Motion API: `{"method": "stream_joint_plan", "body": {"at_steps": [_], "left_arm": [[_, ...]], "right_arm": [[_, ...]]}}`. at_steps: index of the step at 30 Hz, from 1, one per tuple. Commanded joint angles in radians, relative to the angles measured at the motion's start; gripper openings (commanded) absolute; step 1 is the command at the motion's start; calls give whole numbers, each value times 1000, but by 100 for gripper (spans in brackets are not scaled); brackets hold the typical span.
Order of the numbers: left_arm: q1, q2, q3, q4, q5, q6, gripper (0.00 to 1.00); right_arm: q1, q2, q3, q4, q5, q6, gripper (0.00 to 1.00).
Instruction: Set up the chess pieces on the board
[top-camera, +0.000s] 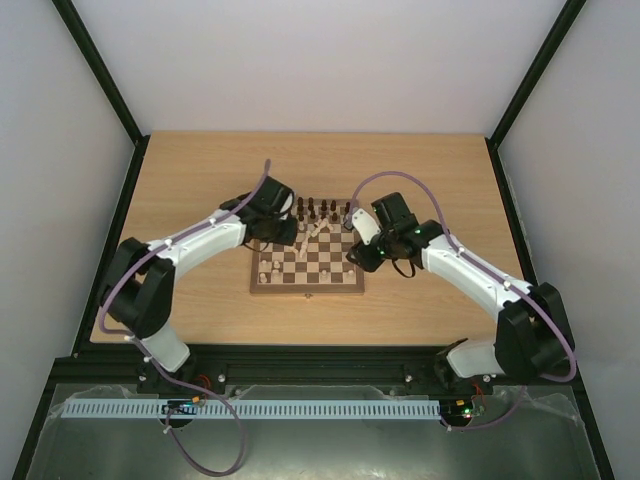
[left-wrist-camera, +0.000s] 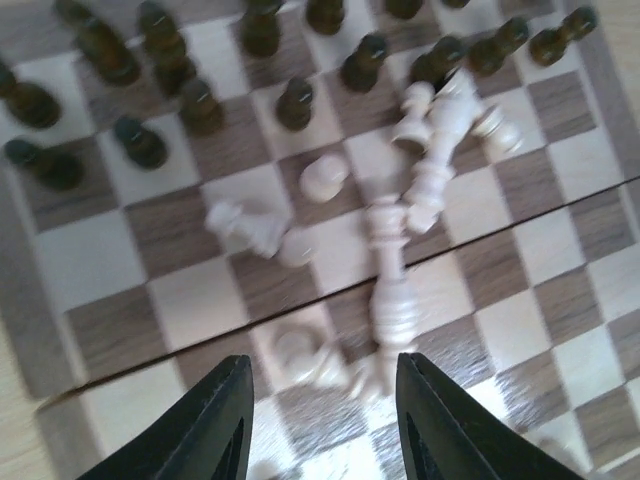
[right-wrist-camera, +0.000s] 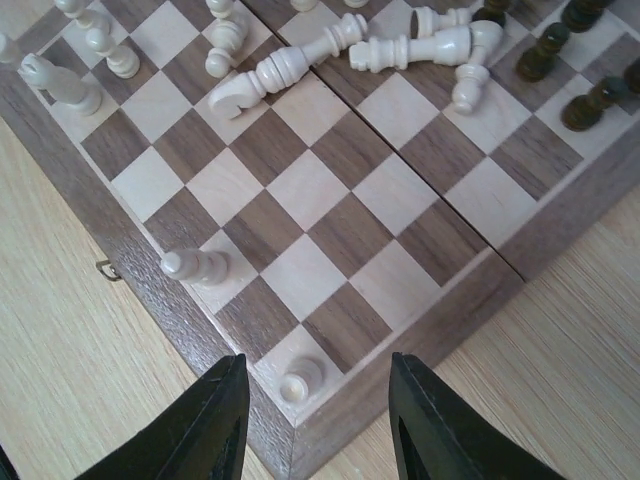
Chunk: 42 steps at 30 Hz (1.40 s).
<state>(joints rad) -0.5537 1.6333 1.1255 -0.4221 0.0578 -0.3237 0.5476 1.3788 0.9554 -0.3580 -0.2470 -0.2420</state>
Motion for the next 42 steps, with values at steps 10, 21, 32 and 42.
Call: {"method": "stream_joint_plan", "body": {"at_steps": [10, 21, 32, 42], "left_arm": [[-43, 247, 277, -102, -142, -49, 30], [-51, 303, 276, -123, -150, -40, 29], [-54, 349, 292, -97, -136, -32, 22], [-76, 268, 276, -143, -149, -16, 9]], "right_arm": [[-24, -123, -72, 43, -8, 27, 40], [-24, -114, -77, 45, -3, 14, 41], [-25, -107, -82, 45, 4, 5, 40], [-25, -106, -83, 48, 8, 4, 40]]}}
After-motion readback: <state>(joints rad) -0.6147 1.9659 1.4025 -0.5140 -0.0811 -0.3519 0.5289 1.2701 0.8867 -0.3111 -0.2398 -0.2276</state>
